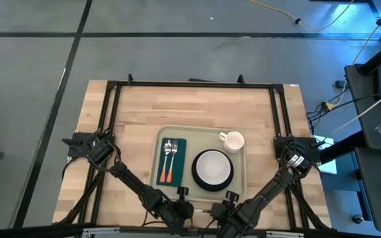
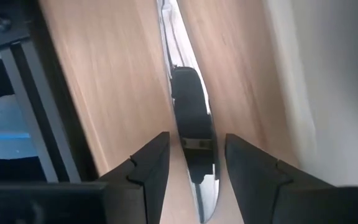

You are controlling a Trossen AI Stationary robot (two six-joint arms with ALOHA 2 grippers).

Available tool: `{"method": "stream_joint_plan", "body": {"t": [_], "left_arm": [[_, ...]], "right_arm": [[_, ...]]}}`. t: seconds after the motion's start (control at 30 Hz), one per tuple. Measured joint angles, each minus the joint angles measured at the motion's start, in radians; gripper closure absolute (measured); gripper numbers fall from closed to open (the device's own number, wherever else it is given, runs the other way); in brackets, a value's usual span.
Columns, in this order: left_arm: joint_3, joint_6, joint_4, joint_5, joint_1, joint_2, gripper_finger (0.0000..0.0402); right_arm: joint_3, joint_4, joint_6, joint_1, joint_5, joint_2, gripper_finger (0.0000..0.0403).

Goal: Set up tray
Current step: Put the orange knife on the green napkin

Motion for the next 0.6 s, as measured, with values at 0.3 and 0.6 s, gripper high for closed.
{"method": "stream_joint_plan", "body": {"t": [0.3, 0.6], "left_arm": [[0.0, 0.008, 0.0, 0.02, -0.002, 0.0, 0.04], [0.0, -0.005, 0.006, 0.102, 0.017, -0.003, 0.0333]], "right_arm": [[0.008, -0.019, -0.086, 0.0, 0.004, -0.002, 0.0245], [0.105, -0.079, -0.191, 0.0, 0.009, -0.003, 0.0245]]}}
